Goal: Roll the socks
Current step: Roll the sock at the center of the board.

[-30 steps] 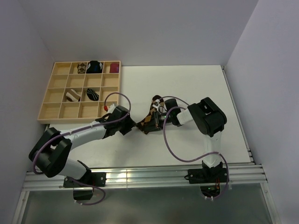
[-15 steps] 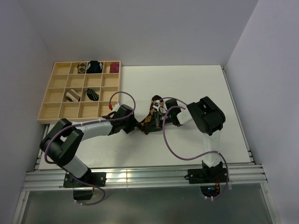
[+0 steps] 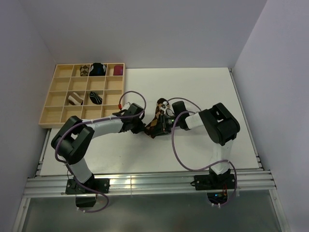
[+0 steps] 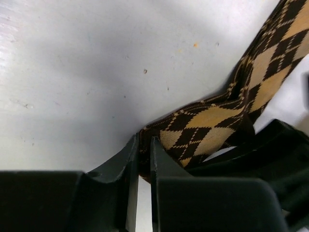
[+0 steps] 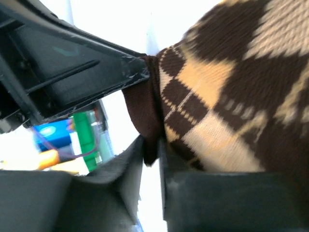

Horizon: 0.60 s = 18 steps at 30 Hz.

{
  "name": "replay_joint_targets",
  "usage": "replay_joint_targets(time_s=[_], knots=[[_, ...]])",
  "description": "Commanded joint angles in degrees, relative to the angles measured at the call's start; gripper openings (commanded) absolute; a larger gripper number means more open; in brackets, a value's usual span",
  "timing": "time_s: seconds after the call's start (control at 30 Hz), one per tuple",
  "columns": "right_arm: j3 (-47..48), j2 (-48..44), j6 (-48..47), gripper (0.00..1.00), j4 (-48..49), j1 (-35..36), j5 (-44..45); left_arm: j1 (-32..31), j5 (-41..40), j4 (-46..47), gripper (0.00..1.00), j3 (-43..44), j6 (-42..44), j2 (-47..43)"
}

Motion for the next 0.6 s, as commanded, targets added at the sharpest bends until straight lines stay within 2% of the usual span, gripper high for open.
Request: replay_joint_targets(time_s=[0.0,0.1,0.23,0.33,0.37,0.47,0.57], knots=[[-3.09,-8.14,-8.12,0.29,-4.64,0.84,8.07,-0.24,-1.10,-9.86,0.06,4.12,3.32,1.63],[-5.37,-15.96,-13.74,0.39,-6.23,2.69,16.41,-0.24,-1.45,-14.01,0.02,7.63,5.16,2.24],[-9.95,-26.49,-18.32,0.47,-3.25,6.46,32.37,-0.24,-1.02,-20.59,0.02,12.04,7.54,4.17],[-12.41,-30.64,-22.98,0.52,-0.78,11.21,40.58,-0.33,-0.41,-21.66,0.02,13.36,8.42,4.88],[-12.59,-31.27,-24.21,0.53,-0.60,12.61,45.65,-0.24,-0.14,-21.84,0.02,13.54,8.60,5.23],[-12.86,-31.54,-27.91,0.56,0.80,18.68,52.79,-0.33,0.65,-22.63,0.02,14.59,9.30,6.11],[-11.72,-29.34,-30.02,0.57,0.98,22.29,56.24,-0.33,1.44,-22.81,0.02,15.21,9.65,6.64]])
